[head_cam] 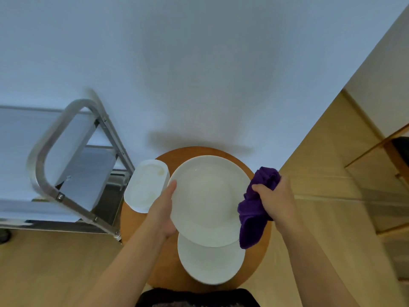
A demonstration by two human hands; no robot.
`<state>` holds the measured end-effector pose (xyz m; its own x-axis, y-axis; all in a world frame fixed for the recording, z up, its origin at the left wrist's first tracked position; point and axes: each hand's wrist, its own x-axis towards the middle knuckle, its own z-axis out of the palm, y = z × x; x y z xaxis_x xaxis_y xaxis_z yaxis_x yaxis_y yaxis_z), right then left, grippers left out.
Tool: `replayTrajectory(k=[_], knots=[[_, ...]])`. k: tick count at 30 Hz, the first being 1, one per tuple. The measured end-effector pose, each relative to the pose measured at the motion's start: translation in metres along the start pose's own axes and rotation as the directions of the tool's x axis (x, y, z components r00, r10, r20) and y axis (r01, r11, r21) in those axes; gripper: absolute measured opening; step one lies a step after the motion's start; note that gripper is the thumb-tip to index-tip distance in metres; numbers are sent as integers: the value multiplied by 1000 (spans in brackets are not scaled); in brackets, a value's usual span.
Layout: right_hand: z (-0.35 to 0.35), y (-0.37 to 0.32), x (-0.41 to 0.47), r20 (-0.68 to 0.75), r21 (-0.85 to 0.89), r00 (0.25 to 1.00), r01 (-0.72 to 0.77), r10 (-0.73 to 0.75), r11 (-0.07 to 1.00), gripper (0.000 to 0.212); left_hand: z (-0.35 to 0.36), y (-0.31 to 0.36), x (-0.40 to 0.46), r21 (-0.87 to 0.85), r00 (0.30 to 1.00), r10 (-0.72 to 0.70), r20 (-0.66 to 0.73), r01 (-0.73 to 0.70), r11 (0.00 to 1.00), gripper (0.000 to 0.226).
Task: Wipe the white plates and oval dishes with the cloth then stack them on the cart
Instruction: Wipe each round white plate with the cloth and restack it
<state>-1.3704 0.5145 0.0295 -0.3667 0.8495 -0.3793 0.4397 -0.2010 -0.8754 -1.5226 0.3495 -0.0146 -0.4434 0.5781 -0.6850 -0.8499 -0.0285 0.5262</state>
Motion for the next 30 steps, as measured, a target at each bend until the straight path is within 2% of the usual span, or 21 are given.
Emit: replayTrajectory(k=[3, 5, 6, 8, 10, 12, 14, 16, 18, 22, 25, 30], knots=[[-4, -16, -10, -212, -37, 957, 194, -197, 980, 46, 6, -7, -4, 13, 997, 71, -36, -71, 997, 51], [4, -22, -20, -283, -64, 917, 276, -282, 959, 67, 14, -11, -8, 13, 990, 112, -84, -111, 994, 53], [12, -20, -26, -264, -83, 909, 312, -323, 946, 79, 18, -13, -11, 9, 988, 125, -96, -125, 992, 52], [34, -13, -38, -109, -149, 929, 337, -354, 930, 90, 26, -17, -16, 27, 980, 156, -119, -154, 988, 45], [51, 3, -37, 43, -358, 938, 336, -345, 871, 79, 31, -21, -20, 81, 972, 194, -132, -185, 979, 42], [61, 14, -28, 69, -650, 935, 307, -348, 696, 70, 32, -26, -23, 108, 967, 206, -153, -191, 976, 41], [68, 18, -20, 1, -738, 921, 263, -390, 621, 65, 31, -29, -25, 110, 964, 214, -156, -198, 974, 36], [79, 15, -18, -53, -719, 896, 272, -441, 640, 64, 30, -31, -25, 120, 961, 224, -160, -206, 971, 33], [91, 8, -19, -46, -659, 853, 366, -520, 658, 65, 33, -33, -24, 174, 956, 257, -141, -232, 957, 34], [112, 0, -34, 165, -497, 734, 639, -658, 588, 62, 38, -24, -23, 193, 922, 352, -159, -320, 927, 36], [118, 7, -50, 254, -450, 700, 696, -667, 559, 52, 34, -13, -21, 116, 911, 377, -170, -361, 925, 37], [110, 19, -59, 456, -440, 659, 751, -598, 492, 40, 23, -9, -25, -58, 942, 234, -242, -255, 965, 51]])
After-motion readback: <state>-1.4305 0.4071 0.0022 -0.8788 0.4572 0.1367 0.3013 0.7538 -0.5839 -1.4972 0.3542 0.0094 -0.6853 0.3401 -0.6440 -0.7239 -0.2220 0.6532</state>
